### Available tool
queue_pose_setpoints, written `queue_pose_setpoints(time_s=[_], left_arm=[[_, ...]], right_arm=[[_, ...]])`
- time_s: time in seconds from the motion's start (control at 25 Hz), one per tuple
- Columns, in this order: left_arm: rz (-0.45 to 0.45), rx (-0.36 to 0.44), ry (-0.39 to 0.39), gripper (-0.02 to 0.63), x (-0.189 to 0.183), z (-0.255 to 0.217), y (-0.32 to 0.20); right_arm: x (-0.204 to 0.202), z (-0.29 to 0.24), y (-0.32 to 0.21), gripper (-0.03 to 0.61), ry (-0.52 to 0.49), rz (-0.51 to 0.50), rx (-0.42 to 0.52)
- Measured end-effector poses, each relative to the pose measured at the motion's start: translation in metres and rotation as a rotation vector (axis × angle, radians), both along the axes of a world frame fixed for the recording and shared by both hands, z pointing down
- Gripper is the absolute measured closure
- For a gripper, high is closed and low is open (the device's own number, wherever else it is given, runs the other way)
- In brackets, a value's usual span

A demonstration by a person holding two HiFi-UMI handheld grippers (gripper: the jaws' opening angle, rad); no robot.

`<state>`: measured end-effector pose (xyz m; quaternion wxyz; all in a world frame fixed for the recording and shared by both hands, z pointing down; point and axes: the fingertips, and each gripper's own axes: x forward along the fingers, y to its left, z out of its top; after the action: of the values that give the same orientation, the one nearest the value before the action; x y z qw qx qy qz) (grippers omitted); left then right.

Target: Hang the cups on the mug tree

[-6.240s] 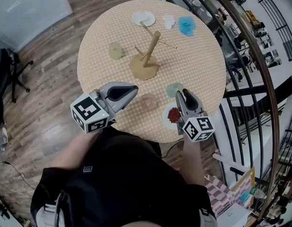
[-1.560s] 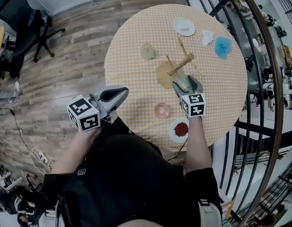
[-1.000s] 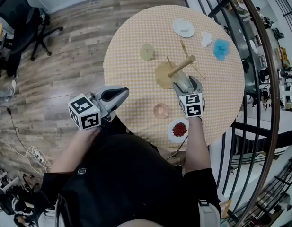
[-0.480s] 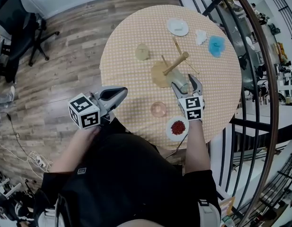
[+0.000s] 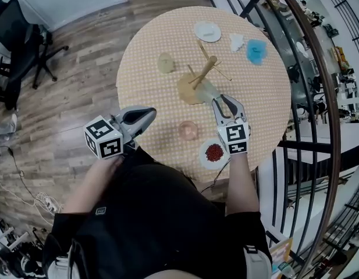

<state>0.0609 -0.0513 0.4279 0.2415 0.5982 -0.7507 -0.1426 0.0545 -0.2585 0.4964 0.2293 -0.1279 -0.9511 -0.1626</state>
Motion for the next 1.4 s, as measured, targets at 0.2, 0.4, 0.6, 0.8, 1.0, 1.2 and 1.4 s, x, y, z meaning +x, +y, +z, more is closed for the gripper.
queue_pose_setpoints(time_s=[0.2,0.4,0.6,0.8,1.0,1.2,1.4], left_arm=[[-0.030,0.005,0.003,0.606,0.014,0.002,-0.003],[-0.057,0.013,0.012,0.606,0.025,0.007,0.010],[-0.058,0.026,-0.001,0.606,0.025,0.005,0.025],[-0.022,0.093,-0.063,0.606,0.011,-0.018,0.040],[0.008,0.058,-0.160,0.607,-0.011,-0.029,0.079],[0.037,0.111,-0.206,0.607,-0.029,-0.041,0.139],[0.079,0.130,-0.204,0.607,-0.048,-0.041,0.182]], right_arm=[[0.017,-0.016,0.016,0.556,-0.042,-0.048,-0.082],[0.023,-0.022,0.055,0.563,-0.063,-0.128,-0.173],[0.033,-0.024,0.086,0.563,-0.061,-0.145,-0.225],[0.040,-0.024,0.128,0.564,-0.024,-0.137,-0.303],[0.019,-0.041,0.164,0.563,-0.060,-0.055,-0.388],[0.002,-0.063,0.226,0.563,-0.107,-0.026,-0.424],[-0.012,-0.070,0.280,0.563,-0.112,0.015,-0.461]])
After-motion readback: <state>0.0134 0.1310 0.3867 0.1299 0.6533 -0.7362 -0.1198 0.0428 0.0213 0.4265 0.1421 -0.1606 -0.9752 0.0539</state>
